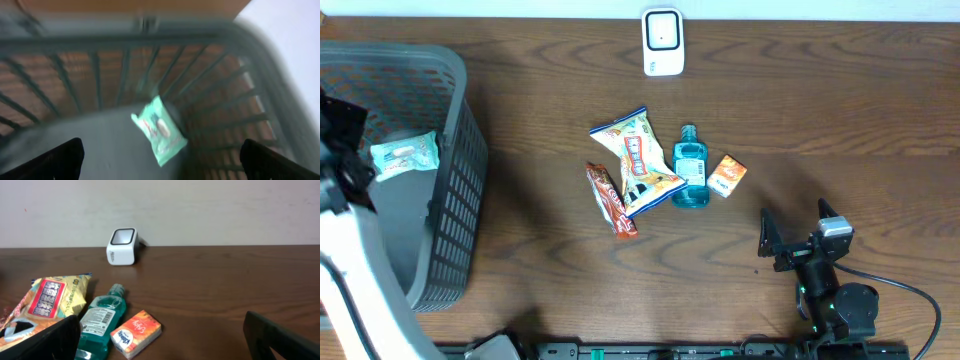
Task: Scan the item barcode
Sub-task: 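Return the left gripper into the basket above the mint wipes packet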
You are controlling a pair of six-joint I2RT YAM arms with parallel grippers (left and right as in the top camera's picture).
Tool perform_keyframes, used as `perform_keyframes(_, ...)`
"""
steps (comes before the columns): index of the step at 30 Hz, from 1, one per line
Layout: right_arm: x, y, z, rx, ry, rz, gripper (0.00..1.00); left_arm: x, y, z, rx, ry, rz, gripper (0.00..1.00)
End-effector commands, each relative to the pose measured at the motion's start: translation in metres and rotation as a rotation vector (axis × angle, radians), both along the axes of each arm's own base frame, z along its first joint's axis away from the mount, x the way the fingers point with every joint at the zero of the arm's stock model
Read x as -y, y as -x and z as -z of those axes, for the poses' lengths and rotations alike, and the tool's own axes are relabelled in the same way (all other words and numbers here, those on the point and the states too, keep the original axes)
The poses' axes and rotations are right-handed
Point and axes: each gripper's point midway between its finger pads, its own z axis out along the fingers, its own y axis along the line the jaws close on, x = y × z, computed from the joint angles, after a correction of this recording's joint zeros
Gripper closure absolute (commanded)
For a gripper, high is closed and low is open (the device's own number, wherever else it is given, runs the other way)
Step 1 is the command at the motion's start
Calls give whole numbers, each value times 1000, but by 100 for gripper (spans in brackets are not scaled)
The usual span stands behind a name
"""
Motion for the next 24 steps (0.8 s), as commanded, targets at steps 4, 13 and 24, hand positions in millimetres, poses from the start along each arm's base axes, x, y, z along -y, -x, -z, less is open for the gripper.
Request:
perform_keyframes(4,-1,0,0,2,9,-1,1,1,-38,77,-35,299,75,0)
perform_keyframes(13,-1,0,0,2,9,-1,1,-8,-51,162,-154,466,-40,0)
perform_keyframes(24,-1,0,0,2,9,-1,1,-17,-65,224,-229,514,-52,0)
